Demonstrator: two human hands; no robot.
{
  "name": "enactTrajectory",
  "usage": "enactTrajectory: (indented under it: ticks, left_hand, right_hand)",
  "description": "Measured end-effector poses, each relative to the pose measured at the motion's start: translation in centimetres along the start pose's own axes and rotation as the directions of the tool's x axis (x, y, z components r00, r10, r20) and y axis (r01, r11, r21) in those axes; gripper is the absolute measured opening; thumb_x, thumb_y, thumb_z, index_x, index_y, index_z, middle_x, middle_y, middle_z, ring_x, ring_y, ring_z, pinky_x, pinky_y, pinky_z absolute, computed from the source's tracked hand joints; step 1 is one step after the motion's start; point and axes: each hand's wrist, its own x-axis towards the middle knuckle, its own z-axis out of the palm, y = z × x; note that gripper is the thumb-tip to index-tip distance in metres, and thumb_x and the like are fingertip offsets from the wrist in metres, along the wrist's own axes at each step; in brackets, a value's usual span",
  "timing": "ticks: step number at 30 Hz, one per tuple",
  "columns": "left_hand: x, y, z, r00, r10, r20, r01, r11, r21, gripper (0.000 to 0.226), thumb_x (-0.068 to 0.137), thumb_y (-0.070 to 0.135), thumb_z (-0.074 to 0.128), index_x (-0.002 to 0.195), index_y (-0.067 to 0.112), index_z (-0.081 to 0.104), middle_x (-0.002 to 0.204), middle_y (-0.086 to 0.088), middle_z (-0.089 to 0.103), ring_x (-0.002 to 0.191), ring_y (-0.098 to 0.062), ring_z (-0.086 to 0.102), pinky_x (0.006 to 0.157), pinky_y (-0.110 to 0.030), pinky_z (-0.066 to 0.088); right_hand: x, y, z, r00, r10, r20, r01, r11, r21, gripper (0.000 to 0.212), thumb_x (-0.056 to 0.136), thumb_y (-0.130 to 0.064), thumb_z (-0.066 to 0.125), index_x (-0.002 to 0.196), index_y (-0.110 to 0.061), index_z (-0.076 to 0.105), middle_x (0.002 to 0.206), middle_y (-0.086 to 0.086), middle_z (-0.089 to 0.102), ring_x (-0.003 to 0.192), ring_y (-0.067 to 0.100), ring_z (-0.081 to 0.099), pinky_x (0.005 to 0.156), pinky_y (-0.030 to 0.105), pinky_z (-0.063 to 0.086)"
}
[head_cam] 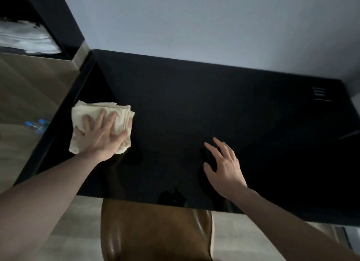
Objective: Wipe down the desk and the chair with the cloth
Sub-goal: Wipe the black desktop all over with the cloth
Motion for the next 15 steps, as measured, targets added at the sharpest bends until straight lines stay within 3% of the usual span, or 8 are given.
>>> enactTrajectory:
  ticks: [4,6,8,12,15]
  left_hand:
    - [-0.1,2.5,0.2,0.998,-0.056,0.026,0.057,0.998,-0.04,0.078,0.096,0.08,0.015,0.163,0.051,-0.011,0.173,0.018,-0.021,0.16,-0.031,0.002,0.124,-0.061,0.022]
    - [1.0,3.2,0.9,0.997,-0.066,0.037,0.068,0.996,-0.064,0.079,0.092,0.08,0.016,0.163,0.054,-0.005,0.173,0.02,-0.02,0.163,-0.025,0.0,0.125,-0.062,0.017]
    - [1.6,4.6,1.1,0.997,-0.073,0.03,0.075,0.996,-0.047,0.081,0.086,0.078,0.01,0.163,0.054,-0.006,0.173,0.025,-0.018,0.163,-0.023,0.007,0.124,-0.062,0.021]
    - [0.4,11.6,-0.2,0.992,-0.096,0.076,0.098,0.995,-0.026,0.07,0.095,0.071,0.004,0.161,0.053,-0.009,0.174,0.021,-0.016,0.161,-0.034,0.01,0.115,-0.062,0.032]
    - [-0.6,17.6,-0.1,0.996,-0.048,0.078,0.049,0.999,-0.014,0.074,0.09,0.069,0.0,0.161,0.054,-0.012,0.174,0.02,-0.02,0.163,-0.03,0.002,0.12,-0.06,0.029]
  right_hand:
    - [-2.9,6.9,-1.6,0.995,0.063,-0.082,-0.067,0.997,-0.039,0.066,0.104,-0.04,0.058,0.165,-0.038,0.032,0.177,-0.008,0.013,0.164,0.021,0.003,0.133,0.05,0.011]
    - [-3.9,9.7,-2.4,0.99,0.077,-0.122,-0.084,0.995,-0.052,0.067,0.104,-0.039,0.06,0.165,-0.036,0.033,0.177,-0.006,0.016,0.164,0.023,0.005,0.133,0.052,0.01]
    - [-4.8,12.1,-3.4,0.984,0.086,-0.159,-0.097,0.993,-0.063,0.067,0.103,-0.037,0.062,0.164,-0.035,0.036,0.177,-0.004,0.019,0.164,0.025,0.009,0.133,0.053,0.008]
    - [-6.2,16.6,-5.1,0.977,0.08,-0.197,-0.103,0.989,-0.109,0.07,0.101,-0.038,0.064,0.165,-0.034,0.035,0.177,-0.003,0.019,0.164,0.026,0.009,0.133,0.056,0.007]
    - [-7.0,19.7,-6.3,0.972,0.09,-0.217,-0.118,0.986,-0.12,0.07,0.101,-0.039,0.063,0.165,-0.034,0.034,0.177,-0.004,0.017,0.165,0.026,0.007,0.133,0.056,0.005]
